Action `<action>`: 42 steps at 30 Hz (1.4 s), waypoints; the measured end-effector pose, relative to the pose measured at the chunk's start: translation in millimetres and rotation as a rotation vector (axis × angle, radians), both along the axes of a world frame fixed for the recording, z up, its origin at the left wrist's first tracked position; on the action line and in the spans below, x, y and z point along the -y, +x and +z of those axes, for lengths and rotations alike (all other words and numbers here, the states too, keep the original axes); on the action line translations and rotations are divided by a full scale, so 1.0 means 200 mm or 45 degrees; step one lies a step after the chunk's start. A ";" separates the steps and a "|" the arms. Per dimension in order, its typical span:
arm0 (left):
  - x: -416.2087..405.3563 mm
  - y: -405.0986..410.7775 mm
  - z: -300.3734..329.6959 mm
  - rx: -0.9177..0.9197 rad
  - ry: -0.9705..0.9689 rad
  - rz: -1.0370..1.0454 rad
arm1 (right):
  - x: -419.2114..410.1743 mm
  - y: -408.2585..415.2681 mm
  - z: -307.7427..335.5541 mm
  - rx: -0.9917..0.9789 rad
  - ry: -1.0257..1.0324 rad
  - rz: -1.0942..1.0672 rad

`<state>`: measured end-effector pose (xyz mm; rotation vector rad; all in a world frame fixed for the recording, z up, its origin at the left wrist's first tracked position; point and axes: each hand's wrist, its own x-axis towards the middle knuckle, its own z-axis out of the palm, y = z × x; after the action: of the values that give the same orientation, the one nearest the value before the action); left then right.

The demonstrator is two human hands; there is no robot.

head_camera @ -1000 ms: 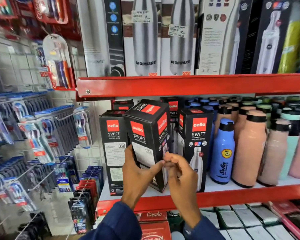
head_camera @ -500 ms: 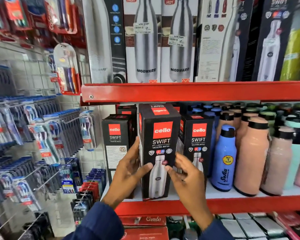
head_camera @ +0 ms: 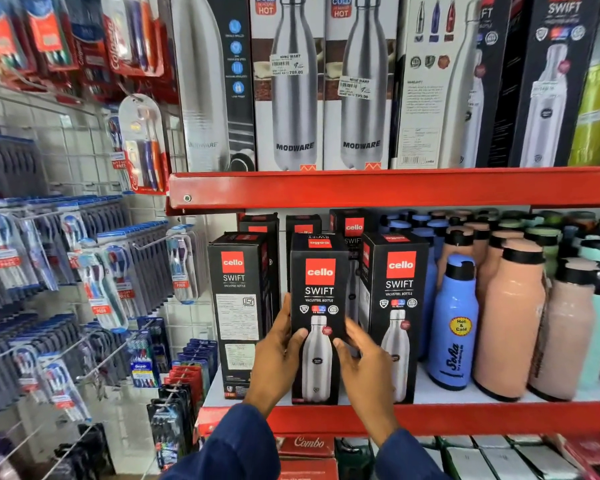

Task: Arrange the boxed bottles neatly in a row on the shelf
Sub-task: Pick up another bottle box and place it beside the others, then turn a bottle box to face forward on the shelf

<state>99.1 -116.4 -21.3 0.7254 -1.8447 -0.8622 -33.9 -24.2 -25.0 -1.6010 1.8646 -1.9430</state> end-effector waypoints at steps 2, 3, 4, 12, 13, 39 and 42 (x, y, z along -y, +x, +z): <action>0.02 -0.02 0.00 0.034 0.005 0.024 | 0.03 -0.01 0.00 -0.025 0.030 -0.036; 0.02 -0.03 0.00 0.055 0.004 0.040 | 0.05 -0.01 0.00 -0.037 0.037 -0.052; 0.02 -0.03 0.00 0.076 0.004 0.050 | 0.07 -0.01 0.00 -0.042 0.044 -0.064; 0.00 -0.01 0.01 0.211 0.040 0.101 | 0.08 -0.02 -0.01 -0.057 0.085 -0.111; -0.02 0.00 0.01 0.208 0.061 0.100 | 0.07 -0.02 -0.01 -0.043 0.070 -0.128; 0.24 0.55 0.07 -0.076 0.192 0.081 | 0.31 0.63 0.06 -0.025 0.044 0.085; 0.30 0.60 0.06 -0.113 0.159 0.075 | 0.26 0.67 0.07 -0.097 -0.022 0.114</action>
<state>219.4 -175.7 -9.7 0.8025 -1.6950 -0.9626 100.4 -77.0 -10.8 -1.7546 1.7726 -1.8938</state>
